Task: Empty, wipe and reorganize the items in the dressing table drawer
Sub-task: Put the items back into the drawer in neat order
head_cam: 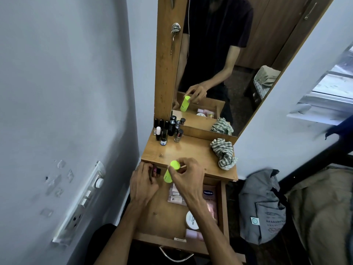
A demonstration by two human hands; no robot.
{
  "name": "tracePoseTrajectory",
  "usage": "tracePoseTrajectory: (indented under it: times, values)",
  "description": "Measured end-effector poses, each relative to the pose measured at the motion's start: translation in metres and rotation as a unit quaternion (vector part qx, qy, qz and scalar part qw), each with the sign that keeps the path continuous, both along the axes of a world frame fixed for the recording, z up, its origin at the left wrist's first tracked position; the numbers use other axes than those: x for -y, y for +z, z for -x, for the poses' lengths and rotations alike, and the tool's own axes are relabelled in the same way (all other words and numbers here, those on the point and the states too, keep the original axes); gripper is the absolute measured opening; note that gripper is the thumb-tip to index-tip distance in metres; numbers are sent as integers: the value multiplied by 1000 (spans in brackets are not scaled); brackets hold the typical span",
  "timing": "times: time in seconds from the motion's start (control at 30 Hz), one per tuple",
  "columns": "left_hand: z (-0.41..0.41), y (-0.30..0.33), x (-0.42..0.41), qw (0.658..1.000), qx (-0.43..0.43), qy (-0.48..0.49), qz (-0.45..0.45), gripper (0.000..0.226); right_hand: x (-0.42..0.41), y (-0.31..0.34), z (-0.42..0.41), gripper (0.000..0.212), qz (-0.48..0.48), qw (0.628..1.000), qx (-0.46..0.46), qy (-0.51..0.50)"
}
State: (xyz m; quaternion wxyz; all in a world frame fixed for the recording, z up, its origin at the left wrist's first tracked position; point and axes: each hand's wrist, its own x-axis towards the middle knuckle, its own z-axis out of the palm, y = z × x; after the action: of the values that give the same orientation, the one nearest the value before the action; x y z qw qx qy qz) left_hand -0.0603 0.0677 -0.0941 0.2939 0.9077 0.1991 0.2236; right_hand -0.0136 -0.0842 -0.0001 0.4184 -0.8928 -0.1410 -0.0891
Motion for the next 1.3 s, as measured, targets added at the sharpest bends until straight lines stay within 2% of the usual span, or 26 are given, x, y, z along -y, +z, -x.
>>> tracePoseTrajectory:
  times: [0.17, 0.33, 0.67, 0.87, 1.23, 1.3]
  values:
    - [2, -3, -2, 1000, -28, -4, 15, 37, -7, -41, 23, 25, -10, 1000, -16, -23]
    - [0, -1, 1, 999, -44, 0, 10, 41, -20, -73, 20, 33, -29, 997, -42, -50]
    - [-1, -1, 0, 999, -34, 1, 11, 41, -47, -93, 14, 32, -18, 995, -60, -72]
    - [-1, -4, 0, 998, -54, -2, 11, 45, -46, -106, 10, 37, -15, 988, -120, -100]
    - [-1, -3, -1, 998, -61, 0, 0, 45, -43, -108, 11, 43, -29, 989, -123, -79]
    - [-1, -4, -2, 998, -62, 0, -4, 43, -37, -101, 16, 38, -49, 990, -103, -82]
